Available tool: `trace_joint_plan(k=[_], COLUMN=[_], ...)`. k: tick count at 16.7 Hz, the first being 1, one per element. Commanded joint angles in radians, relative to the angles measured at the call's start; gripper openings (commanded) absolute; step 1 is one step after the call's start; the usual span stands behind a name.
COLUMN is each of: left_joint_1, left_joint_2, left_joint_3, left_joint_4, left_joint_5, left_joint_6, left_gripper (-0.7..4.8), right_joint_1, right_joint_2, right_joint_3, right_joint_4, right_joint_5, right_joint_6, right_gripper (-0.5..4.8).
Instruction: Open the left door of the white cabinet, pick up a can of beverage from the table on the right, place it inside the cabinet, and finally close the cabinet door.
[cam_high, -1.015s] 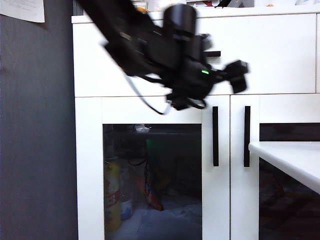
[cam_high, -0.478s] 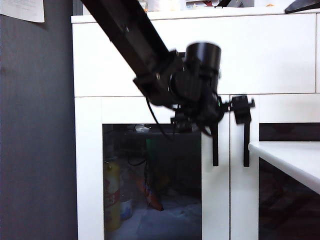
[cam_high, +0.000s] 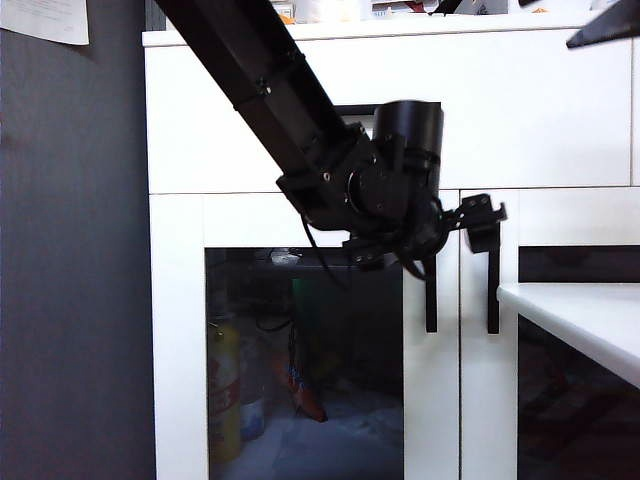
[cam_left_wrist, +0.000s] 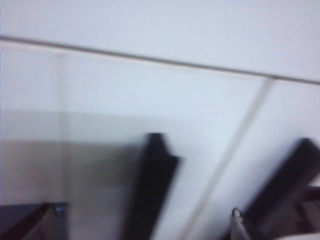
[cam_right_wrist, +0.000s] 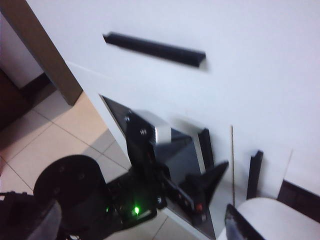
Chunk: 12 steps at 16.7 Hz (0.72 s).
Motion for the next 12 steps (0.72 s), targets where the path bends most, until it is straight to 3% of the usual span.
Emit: trace_joint_plan(k=[1, 7, 8, 9, 10, 11, 12], left_joint_1=[0.008, 0.007, 0.004, -0.002, -0.006, -0.007, -0.007], left_joint_2=[-0.003, -0.003, -0.003, -0.003, -0.003, -0.003, -0.003], left_joint_3=[0.007, 0.007, 0.007, 0.007, 0.007, 0.007, 0.007], left_joint_4=[0.019, 0.02, 0.02, 0.02, 0.02, 0.021, 0.022], left_joint_5=[-0.035, 0.029, 0.047, 0.052, 0.053, 0.056, 0.064], left_joint_6=[0.006, 0.003, 0.003, 0.003, 0.003, 0.003, 0.003], left_gripper=[4.59, 4.43, 3.64, 1.66, 0.59, -0.09, -0.06], right_joint_1=[0.0, 0.0, 0.0, 0.0, -0.001, -0.003, -0.006], right_joint_2=[-0.003, -0.003, -0.003, -0.003, -0.003, -0.003, -0.003], right_joint_3=[-0.009, -0.015, -0.015, -0.016, -0.015, -0.015, -0.015], right_joint_4=[0.015, 0.022, 0.022, 0.022, 0.021, 0.021, 0.021], right_joint_5=[-0.006, -0.005, -0.005, 0.003, 0.008, 0.008, 0.008], right_joint_6=[-0.007, -0.011, -0.011, -0.013, -0.014, -0.014, -0.014], right_gripper=[4.18, 4.18, 4.18, 4.18, 4.18, 4.18, 4.18])
